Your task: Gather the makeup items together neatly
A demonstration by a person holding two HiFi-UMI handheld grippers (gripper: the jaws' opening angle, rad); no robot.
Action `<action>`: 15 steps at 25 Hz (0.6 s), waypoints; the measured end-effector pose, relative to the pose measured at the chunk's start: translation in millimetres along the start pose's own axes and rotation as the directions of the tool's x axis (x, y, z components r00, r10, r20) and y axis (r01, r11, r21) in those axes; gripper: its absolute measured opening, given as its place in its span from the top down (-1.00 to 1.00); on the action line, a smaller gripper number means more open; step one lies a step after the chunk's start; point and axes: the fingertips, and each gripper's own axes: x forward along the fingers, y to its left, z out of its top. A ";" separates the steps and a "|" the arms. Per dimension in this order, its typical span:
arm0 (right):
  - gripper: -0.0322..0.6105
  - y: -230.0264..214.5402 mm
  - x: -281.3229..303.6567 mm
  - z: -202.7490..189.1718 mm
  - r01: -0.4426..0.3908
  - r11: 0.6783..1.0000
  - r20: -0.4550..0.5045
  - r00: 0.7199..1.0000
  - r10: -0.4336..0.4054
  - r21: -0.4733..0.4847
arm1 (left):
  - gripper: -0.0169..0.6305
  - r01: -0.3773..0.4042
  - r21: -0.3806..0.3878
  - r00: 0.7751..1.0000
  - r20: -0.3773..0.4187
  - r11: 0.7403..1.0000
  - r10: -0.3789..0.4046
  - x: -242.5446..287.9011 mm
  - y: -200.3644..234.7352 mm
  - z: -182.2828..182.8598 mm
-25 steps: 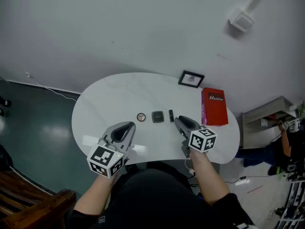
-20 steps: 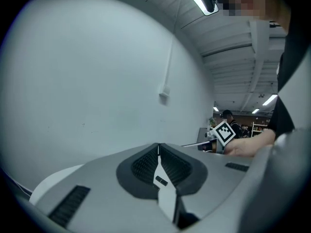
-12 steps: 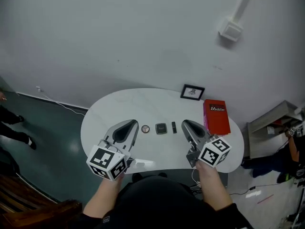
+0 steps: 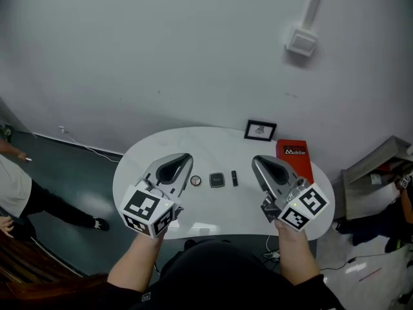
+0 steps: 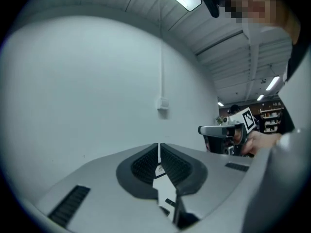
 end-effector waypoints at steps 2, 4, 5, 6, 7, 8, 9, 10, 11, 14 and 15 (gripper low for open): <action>0.79 -5.7 -0.5 7.4 -0.008 1.000 0.042 0.999 0.007 0.018 | 0.87 -0.040 -0.074 0.999 0.023 0.996 0.042 4.9 2.1 -1.4; 0.79 -6.3 -1.5 11.4 -0.018 1.000 0.064 0.998 0.017 0.021 | 0.87 -0.053 -0.113 0.998 0.023 0.992 0.056 10.8 -2.3 -6.0; 0.79 -6.1 -3.3 11.4 -0.020 1.000 0.067 0.998 0.019 0.016 | 0.87 -0.052 -0.109 0.998 0.015 0.993 0.054 13.8 -6.6 -9.1; 0.79 -6.9 -6.0 10.6 -0.019 1.000 0.069 0.997 0.018 0.016 | 0.87 -0.051 -0.098 0.999 0.004 0.994 0.052 16.7 -10.2 -12.1; 0.79 -9.1 -9.0 9.7 -0.016 1.000 0.073 0.997 0.015 0.024 | 0.87 -0.054 -0.086 0.999 -0.005 0.995 0.054 19.4 -12.4 -14.5; 0.79 -12.3 -12.1 8.9 -0.013 0.999 0.080 0.997 0.010 0.038 | 0.87 -0.059 -0.078 0.998 -0.012 0.995 0.058 21.9 -13.2 -16.5; 0.79 -15.7 -15.1 8.5 -0.010 0.998 0.089 0.996 0.005 0.054 | 0.87 -0.063 -0.074 0.998 -0.018 0.995 0.062 23.9 -13.5 -18.3; 0.79 -18.8 -18.0 8.7 -0.009 0.998 0.098 0.995 0.002 0.069 | 0.87 -0.068 -0.072 0.998 -0.024 0.995 0.066 25.5 -13.7 -19.6; 0.79 -21.5 -20.6 9.3 -0.008 0.997 0.106 0.994 0.000 0.078 | 0.87 -0.072 -0.070 0.997 -0.030 0.995 0.070 26.5 -13.9 -20.4; 0.79 -29.4 -25.6 10.9 -0.001 0.996 0.114 0.993 -0.009 0.086 | 0.87 -0.084 -0.054 0.996 -0.038 0.995 0.082 27.9 -14.0 -19.3; 0.79 -31.7 -26.5 10.6 0.002 0.996 0.113 0.994 -0.012 0.086 | 0.87 -0.084 -0.040 0.996 -0.039 0.996 0.082 29.2 -14.5 -18.2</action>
